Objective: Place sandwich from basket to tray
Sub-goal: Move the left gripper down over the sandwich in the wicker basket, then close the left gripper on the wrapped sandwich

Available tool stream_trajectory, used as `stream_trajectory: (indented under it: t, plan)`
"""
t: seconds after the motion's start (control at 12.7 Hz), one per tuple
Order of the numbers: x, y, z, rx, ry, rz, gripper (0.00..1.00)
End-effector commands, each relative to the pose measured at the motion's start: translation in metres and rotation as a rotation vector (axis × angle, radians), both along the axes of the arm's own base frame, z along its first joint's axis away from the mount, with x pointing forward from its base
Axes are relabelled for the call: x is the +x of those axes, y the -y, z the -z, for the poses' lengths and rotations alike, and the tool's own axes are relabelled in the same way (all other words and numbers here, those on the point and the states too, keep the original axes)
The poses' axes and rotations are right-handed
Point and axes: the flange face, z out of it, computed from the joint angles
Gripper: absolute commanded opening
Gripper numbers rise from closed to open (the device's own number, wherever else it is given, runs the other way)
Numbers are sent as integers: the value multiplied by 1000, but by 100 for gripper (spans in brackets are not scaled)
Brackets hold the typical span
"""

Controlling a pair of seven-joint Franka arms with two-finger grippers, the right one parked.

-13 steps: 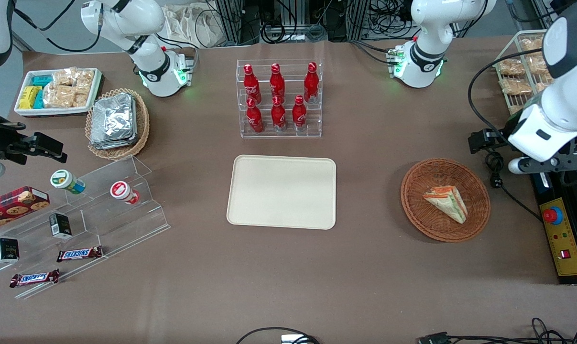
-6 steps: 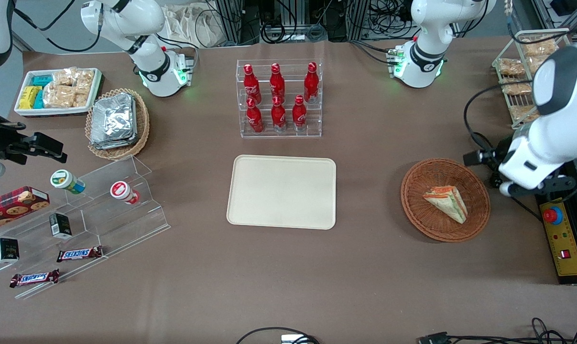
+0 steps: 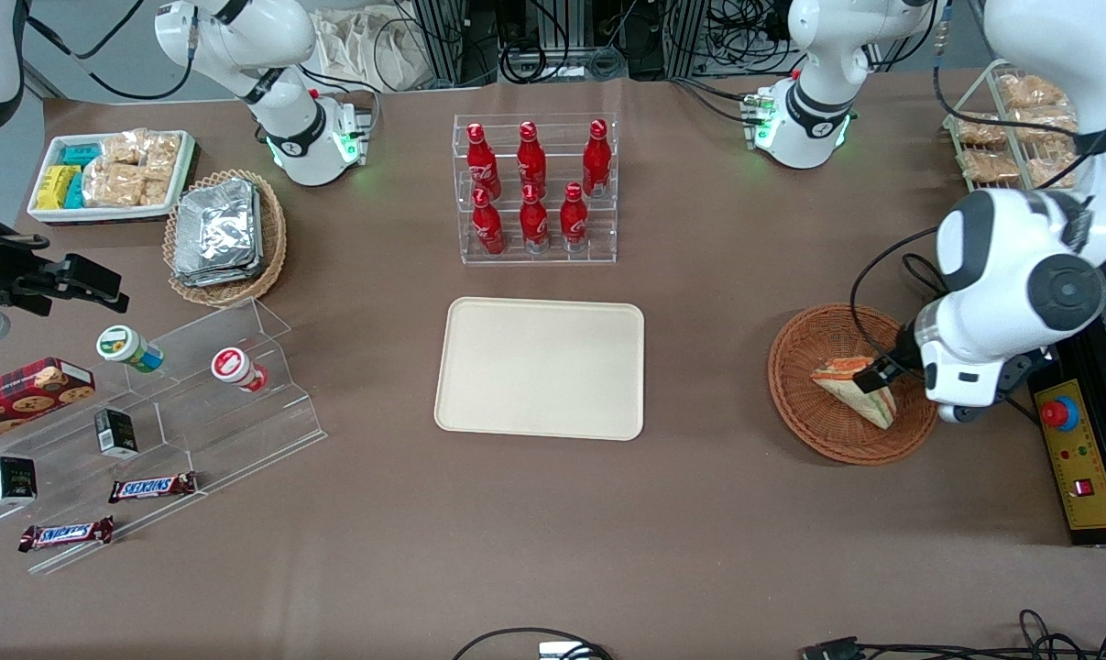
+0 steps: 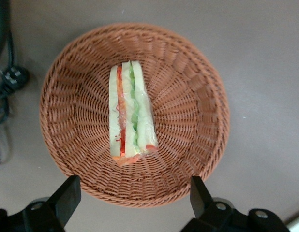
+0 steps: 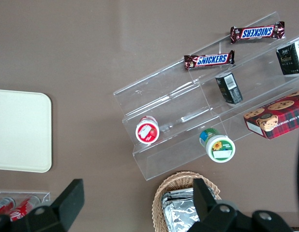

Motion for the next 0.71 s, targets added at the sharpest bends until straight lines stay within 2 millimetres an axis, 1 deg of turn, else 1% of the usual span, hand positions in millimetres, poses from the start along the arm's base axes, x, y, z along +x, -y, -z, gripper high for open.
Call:
stream_trajectory:
  t: [0.0,0.08,0.16,0.32,0.47,0.63]
  plan:
    - [3,-12,40,2,-16,-102,100]
    - [6,-18,50,2,-10,-121,100]
    - [7,-22,57,2,-14,-129,100]
    - [9,-27,58,15,2,-125,100]
    - [11,-30,73,17,-1,-128,100]
    - [11,-35,81,16,2,-134,100]
